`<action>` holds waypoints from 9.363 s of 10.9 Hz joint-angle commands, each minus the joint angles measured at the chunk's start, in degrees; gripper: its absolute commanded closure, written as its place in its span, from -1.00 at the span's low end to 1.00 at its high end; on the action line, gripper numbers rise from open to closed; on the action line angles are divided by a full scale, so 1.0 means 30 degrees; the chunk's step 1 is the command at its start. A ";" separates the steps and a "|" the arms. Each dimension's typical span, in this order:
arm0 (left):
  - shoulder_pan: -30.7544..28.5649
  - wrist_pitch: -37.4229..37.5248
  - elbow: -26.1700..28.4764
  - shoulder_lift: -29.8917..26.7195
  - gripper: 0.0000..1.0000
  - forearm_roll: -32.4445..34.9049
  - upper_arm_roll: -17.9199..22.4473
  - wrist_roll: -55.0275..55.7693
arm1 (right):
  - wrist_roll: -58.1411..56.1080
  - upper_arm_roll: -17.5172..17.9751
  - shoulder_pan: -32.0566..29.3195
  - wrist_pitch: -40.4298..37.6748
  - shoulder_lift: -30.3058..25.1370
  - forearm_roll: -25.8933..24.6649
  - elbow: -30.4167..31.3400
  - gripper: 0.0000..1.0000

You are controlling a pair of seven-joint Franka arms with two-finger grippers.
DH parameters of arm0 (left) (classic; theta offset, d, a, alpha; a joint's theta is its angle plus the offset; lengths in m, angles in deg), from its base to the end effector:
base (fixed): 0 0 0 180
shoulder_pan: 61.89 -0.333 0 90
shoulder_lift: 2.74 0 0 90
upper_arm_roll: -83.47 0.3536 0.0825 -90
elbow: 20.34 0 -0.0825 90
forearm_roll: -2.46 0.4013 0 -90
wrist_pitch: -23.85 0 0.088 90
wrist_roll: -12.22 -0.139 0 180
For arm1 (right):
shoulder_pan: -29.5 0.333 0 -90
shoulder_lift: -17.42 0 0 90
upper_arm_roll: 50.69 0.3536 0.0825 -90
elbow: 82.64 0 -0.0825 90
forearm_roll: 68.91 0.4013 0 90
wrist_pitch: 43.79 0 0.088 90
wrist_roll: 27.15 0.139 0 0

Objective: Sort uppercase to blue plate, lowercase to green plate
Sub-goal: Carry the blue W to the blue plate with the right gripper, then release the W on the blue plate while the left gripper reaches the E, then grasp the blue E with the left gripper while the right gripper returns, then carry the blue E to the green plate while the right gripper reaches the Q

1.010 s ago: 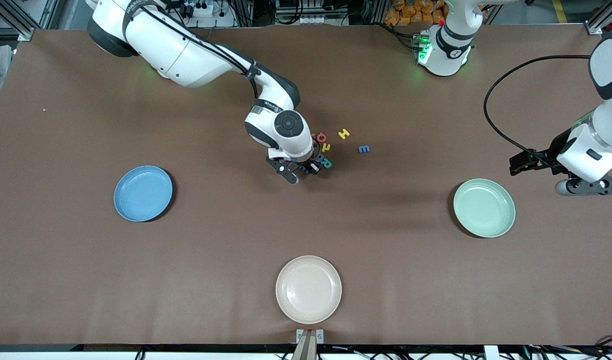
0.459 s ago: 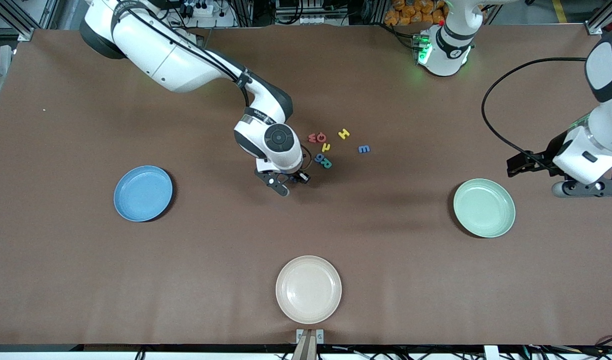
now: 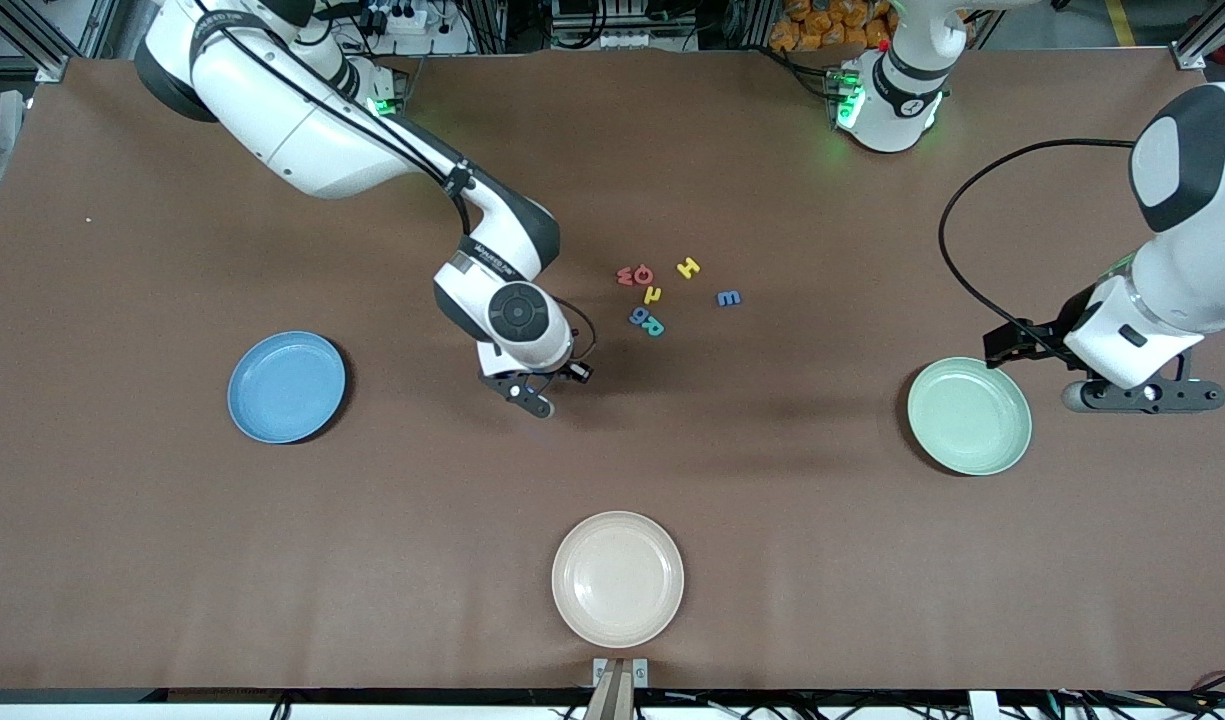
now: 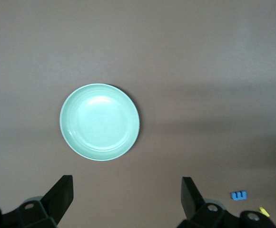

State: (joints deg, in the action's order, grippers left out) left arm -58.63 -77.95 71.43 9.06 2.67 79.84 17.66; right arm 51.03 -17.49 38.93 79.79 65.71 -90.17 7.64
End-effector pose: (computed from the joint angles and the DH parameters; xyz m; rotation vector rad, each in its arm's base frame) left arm 0.6419 -0.0740 0.5069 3.1349 -0.0391 -0.0491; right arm 0.5766 0.4271 0.1737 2.9975 -0.8093 -0.2670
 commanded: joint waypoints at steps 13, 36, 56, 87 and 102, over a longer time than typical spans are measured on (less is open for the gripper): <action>0.0116 -0.4525 0.6406 -0.1705 -1.00 -0.0390 -0.4645 0.3837 | -1.6205 -0.6406 -0.1153 -0.4220 -0.4108 0.4888 0.0661 0.46; 0.1343 -1.5313 1.4702 -0.0007 -1.00 -0.0800 -0.8281 1.1661 | -3.0922 -1.2563 -0.1974 -0.2109 -0.5519 1.0516 0.5851 0.25; 0.2196 -1.6983 1.3999 0.3304 -0.73 0.3302 -0.8223 1.5968 | -1.7603 -1.1714 0.3356 -0.6826 -0.9619 1.0488 0.3976 -0.23; -0.0259 -0.5245 0.6037 0.2309 1.00 0.5590 -0.8222 1.4280 | 1.2055 -0.5004 1.0008 0.7381 -0.5141 0.6009 0.6612 -0.27; -1.1486 -0.9039 0.5738 0.5937 1.00 0.5234 -0.8018 -0.2314 | 1.5719 -0.5033 1.0126 0.8143 -0.3234 0.4306 0.5558 -0.43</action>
State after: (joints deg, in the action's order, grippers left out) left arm -93.18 -103.27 89.16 25.08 18.11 56.14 11.42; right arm 96.01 -32.97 69.34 103.38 54.91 -76.01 25.26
